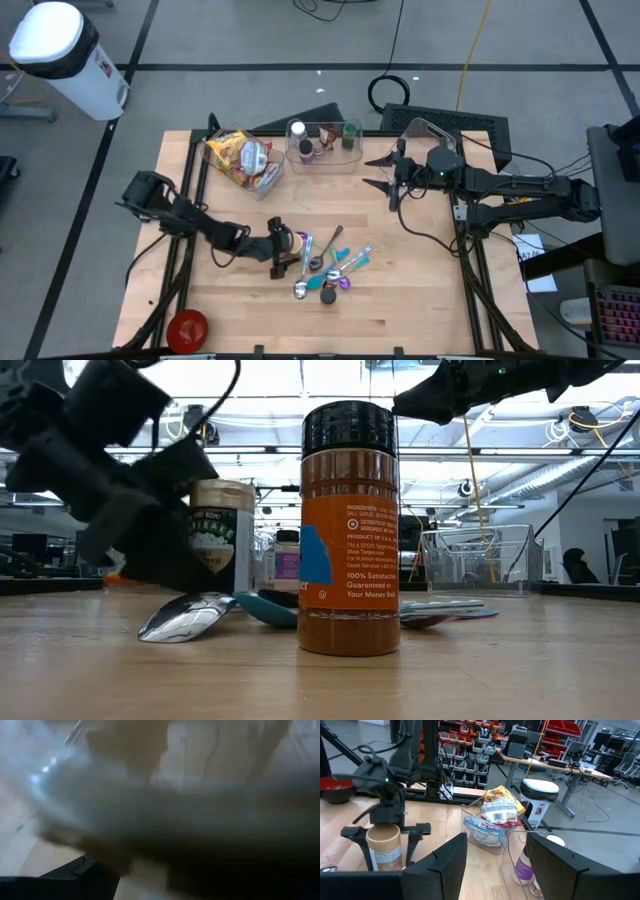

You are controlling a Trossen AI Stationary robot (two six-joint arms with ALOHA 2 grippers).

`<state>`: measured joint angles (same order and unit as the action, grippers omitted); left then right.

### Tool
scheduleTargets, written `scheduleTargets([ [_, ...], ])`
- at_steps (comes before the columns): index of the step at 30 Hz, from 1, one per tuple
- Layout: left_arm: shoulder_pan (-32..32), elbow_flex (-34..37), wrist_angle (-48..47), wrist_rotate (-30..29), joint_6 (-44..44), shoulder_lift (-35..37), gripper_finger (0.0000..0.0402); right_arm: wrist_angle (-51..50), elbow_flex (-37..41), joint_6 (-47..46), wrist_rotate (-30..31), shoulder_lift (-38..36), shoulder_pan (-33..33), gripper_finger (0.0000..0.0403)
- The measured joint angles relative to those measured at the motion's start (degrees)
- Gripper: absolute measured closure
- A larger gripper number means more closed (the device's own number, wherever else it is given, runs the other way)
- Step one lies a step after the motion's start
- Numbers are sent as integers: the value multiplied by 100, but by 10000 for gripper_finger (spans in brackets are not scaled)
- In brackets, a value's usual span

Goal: Pick & Place Food Item
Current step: Put the golden seasoning bottle into the middle transparent bin

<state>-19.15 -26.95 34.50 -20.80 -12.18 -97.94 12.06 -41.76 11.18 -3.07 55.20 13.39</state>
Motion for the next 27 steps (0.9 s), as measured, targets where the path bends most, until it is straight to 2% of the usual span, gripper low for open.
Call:
scheduleTargets([
  [6,148,-41,76,15,-372,-34,46,-9,0,0,0,0,0,206],
  [11,190,-41,68,17,-310,-34,49,-9,0,0,0,0,0,206],
  [14,187,-41,76,22,-267,-34,70,-9,0,0,0,0,0,206],
  [18,164,-39,153,28,-49,-31,121,-9,0,0,0,0,0,206],
  [23,135,-36,156,45,-121,169,122,-9,0,0,0,0,0,206],
  [27,150,-36,-22,34,-341,624,122,-9,0,-2,0,0,0,206],
])
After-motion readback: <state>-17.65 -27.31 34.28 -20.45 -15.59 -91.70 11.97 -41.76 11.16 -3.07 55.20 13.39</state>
